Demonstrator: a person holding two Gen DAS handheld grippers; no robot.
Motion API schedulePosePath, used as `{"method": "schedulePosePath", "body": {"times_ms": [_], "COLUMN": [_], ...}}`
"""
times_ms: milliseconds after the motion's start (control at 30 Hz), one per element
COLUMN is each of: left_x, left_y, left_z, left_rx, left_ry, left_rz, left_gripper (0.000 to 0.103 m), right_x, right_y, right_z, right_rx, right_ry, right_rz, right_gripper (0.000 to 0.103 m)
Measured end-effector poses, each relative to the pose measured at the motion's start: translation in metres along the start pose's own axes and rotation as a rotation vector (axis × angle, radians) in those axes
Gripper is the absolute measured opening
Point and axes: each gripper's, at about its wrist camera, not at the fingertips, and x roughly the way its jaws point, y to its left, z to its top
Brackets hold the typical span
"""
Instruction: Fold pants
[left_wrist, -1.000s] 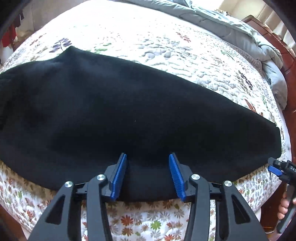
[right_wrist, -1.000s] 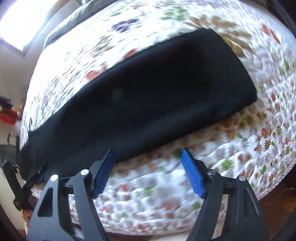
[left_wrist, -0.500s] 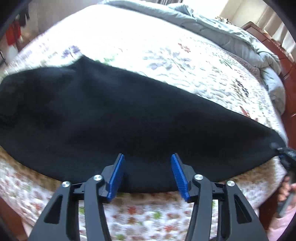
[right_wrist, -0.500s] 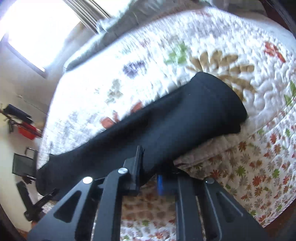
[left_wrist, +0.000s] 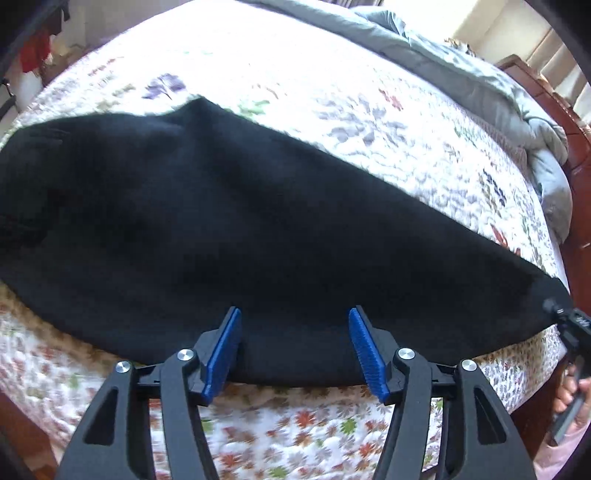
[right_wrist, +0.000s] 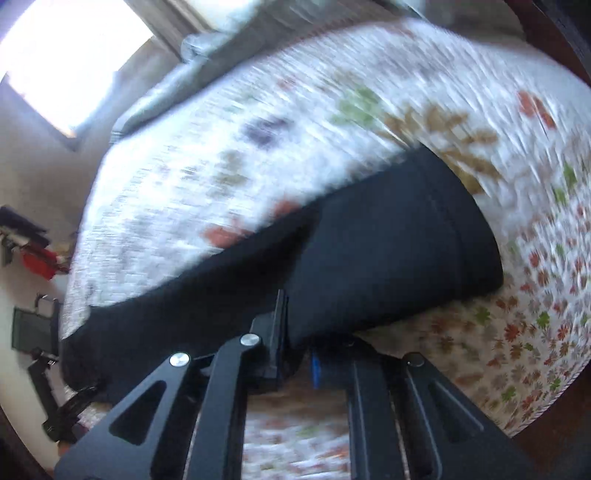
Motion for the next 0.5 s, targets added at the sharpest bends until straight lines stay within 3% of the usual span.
{"method": "schedulePosePath", "body": {"times_ms": [200, 300, 500], "left_x": [-0.027, -0.035, -0.041], "left_y": [0.024, 0.039, 0.065], "left_z": [0.004, 0.002, 0.005], "left_rx": [-0.018, -0.052, -0.107], "left_ry": [-0.055, -0.07, -0.063], "left_rz": [0.024, 0.024, 0.021], "left_gripper": [0.065, 0.065, 0.066], "right_x": [-0.026, -0.013, 0.025], "right_y": [0.104, 0.157, 0.221], "right_z": [0.001, -0.014, -0.047], "right_rx": [-0.22, -0.333, -0.442], "right_ry": [-0.048, -0.019, 0.085], "right_rz": [0.115, 0.124, 0.126], "right_gripper": [0.009, 0.009, 0.009]}}
